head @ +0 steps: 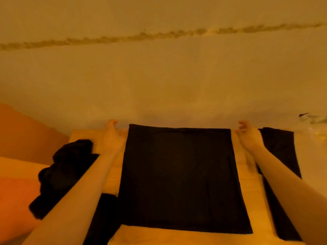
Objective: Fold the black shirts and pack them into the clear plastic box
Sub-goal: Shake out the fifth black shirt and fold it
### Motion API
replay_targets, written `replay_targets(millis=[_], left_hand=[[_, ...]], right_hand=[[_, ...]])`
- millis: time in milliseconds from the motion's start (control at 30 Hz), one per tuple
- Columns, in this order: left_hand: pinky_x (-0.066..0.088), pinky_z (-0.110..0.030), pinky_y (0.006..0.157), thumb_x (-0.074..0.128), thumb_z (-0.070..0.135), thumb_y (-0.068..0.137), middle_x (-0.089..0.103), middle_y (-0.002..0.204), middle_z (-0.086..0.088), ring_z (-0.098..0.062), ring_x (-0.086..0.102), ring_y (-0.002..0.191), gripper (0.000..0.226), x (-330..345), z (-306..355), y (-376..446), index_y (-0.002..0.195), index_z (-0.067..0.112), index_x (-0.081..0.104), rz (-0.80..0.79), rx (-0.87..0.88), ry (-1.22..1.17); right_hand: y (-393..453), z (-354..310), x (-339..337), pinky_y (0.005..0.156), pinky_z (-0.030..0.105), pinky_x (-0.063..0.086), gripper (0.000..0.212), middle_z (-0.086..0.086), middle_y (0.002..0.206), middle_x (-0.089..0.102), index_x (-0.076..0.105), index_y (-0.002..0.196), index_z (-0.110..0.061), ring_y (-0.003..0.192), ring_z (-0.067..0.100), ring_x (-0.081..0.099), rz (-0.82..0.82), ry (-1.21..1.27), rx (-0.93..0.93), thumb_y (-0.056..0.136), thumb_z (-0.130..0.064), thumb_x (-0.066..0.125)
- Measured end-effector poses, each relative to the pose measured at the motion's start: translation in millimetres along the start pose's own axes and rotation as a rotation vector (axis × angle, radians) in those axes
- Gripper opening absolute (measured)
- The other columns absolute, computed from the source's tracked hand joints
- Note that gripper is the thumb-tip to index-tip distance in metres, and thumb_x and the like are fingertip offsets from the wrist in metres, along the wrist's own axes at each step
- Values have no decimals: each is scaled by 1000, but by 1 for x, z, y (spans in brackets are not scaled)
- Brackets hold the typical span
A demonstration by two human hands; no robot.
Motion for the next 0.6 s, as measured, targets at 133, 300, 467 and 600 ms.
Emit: replay_targets(millis=[133, 300, 467, 600], left_hand=[[16, -34, 113, 49, 29, 93, 28, 150, -5, -24, 27, 139, 52, 60, -7, -71, 141, 16, 34, -95, 423, 385], [5, -43, 115, 12, 48, 96, 29, 149, -11, -26, 17, 139, 59, 104, -68, -136, 142, 15, 29, -275, 500, 729], [-2, -41, 112, 1, 50, 95, 26, 149, -13, -23, -7, 144, 66, 97, -97, -149, 143, 12, 24, -273, 418, 773], [-2, -41, 113, 1, 50, 95, 29, 149, -14, -20, -11, 144, 66, 96, -95, -156, 143, 10, 23, -231, 406, 788]], right_hand=[[-55, -14, 53, 102, 38, 41, 49, 8, 140, 44, 39, 138, -14, 124, 25, 47, -17, -245, -289, 92, -25, 52], [-113, 26, 118, 115, 37, 3, 63, -3, 153, 1, 7, 145, -22, 143, 17, 1, -242, -573, -515, 93, -58, 10], [-100, 71, 104, 115, 39, 3, 81, -4, 152, 3, 6, 142, -20, 142, 15, -1, -193, -634, -458, 81, -65, -21], [-95, 75, 93, 114, 33, -5, 84, -6, 151, -5, -2, 142, -24, 140, 12, -10, -229, -659, -477, 75, -68, -26]])
Point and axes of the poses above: each hand's wrist, its own y-axis towards the middle knuckle, its own x-axis out of the palm, z = x × y, the point moved 4 cm from there along y, towards the middle knuckle
